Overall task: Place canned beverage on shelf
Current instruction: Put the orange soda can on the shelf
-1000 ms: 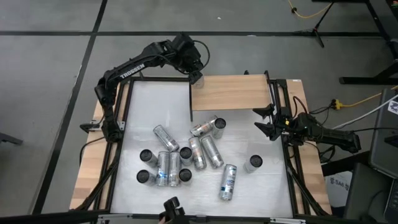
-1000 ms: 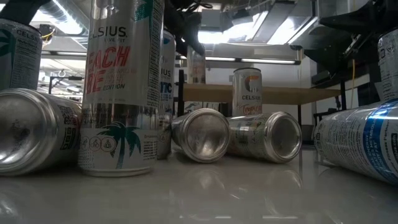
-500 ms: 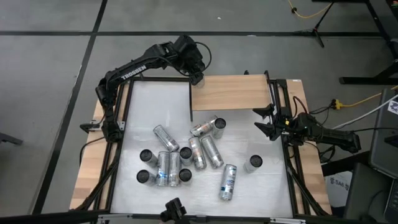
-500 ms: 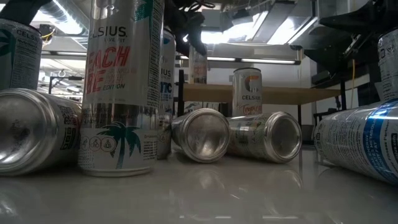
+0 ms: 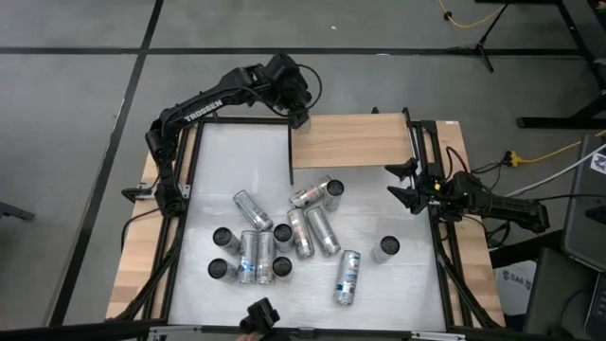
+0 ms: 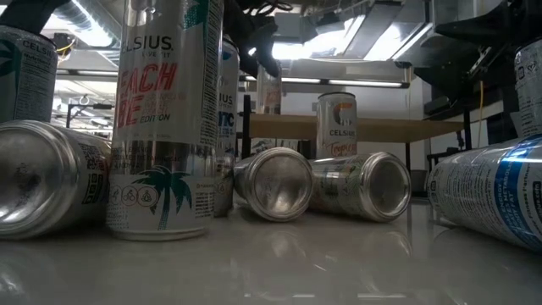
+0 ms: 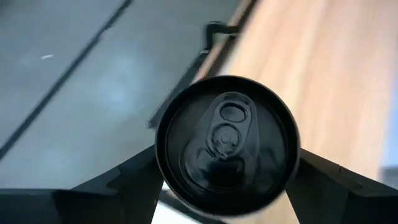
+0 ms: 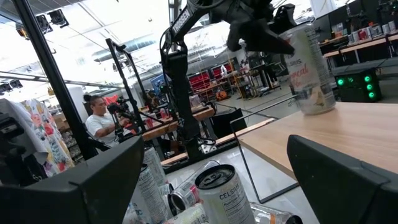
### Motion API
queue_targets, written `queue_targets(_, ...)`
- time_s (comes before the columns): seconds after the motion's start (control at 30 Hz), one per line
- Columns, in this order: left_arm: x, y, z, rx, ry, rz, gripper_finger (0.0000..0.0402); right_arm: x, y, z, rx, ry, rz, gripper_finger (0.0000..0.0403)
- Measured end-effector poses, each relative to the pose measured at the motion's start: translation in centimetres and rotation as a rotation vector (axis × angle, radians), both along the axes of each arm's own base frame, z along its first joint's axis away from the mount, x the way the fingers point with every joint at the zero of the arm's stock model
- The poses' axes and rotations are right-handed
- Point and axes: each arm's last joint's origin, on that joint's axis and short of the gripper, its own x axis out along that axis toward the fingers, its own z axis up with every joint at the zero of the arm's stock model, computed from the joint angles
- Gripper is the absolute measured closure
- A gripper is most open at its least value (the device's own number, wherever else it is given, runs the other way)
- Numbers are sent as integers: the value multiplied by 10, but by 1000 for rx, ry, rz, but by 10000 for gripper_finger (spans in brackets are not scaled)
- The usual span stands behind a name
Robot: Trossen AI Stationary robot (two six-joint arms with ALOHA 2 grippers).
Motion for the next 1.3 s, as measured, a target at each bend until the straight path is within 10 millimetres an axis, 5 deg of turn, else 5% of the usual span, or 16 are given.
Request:
queue_targets(0.97,1,-1,0,-24,-14,-4,113,0,0,0,0,0,0,13)
queue_targets(1.3,1,-2,0,-28,-16,-38,58,0,0,0,0,0,0,13)
